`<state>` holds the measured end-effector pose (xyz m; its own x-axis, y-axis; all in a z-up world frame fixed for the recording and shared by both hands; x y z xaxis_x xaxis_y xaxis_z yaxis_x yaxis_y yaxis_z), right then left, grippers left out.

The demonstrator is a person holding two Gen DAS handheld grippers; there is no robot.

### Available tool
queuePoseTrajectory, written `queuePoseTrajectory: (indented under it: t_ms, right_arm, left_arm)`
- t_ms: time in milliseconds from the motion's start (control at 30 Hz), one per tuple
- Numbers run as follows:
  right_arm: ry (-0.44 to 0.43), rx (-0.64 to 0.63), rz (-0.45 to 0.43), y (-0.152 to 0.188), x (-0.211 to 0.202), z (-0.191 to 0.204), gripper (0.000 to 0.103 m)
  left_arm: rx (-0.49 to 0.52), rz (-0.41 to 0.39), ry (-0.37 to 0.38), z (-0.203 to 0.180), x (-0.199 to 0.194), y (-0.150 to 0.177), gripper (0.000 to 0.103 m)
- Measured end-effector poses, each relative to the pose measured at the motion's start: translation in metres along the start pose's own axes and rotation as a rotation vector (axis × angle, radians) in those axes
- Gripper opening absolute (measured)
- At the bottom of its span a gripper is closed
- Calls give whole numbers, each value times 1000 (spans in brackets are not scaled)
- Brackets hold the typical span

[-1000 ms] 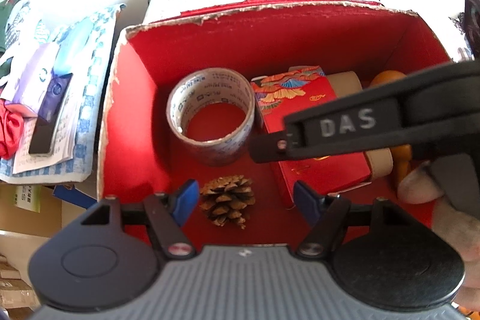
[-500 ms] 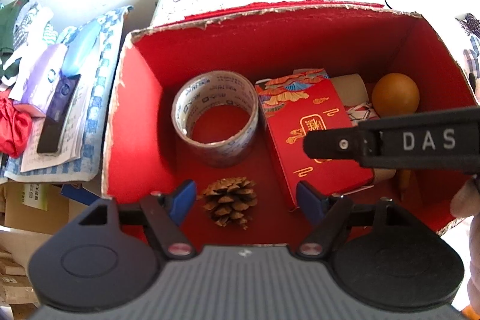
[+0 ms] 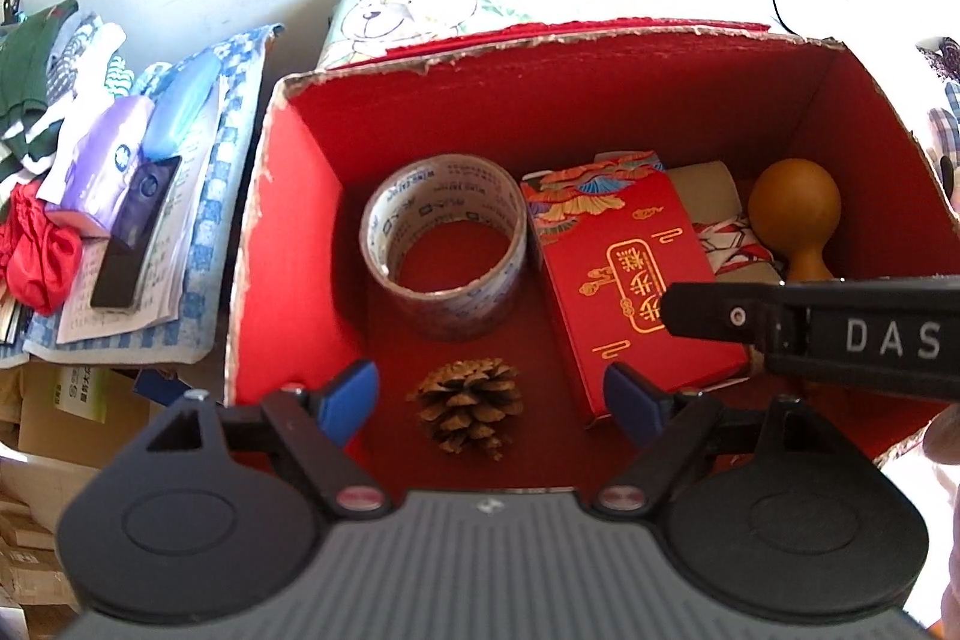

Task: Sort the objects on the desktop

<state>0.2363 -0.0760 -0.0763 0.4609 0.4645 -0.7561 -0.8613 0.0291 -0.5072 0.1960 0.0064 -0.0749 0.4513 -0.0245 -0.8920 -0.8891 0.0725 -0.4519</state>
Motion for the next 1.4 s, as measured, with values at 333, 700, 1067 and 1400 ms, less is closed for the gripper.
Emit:
queuePoseTrajectory:
  t_ms: [333, 700, 1067, 1400]
  right_arm:
    - [77, 0, -47, 2, -18, -5, 37]
    - [148, -22, -87, 11, -34, -8, 41]
    - [191, -35, -137, 14, -47, -4, 41]
    - [257, -62, -158, 14, -55, -5, 42]
  left_arm:
    - [-21, -2, -12, -2, -4, 2, 89]
    - [-28, -12, -37, -11, -8, 8, 92]
    - [-45, -61, -52, -11, -24, 2, 93]
    - [-79, -30, -40, -13, -31, 7, 93]
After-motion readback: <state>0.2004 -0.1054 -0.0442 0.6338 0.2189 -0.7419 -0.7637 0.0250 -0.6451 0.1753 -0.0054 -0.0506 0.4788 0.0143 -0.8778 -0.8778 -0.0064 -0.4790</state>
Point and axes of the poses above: each gripper's, at about its wrist camera, not at the fingertips, and x roughly the way its jaws point, z to its left, y to its underside, the point moved 8 cm from there along x, roughly the way its jaws point, and after that the axes turned 11 degrees about -x, right-handed, at the moved point
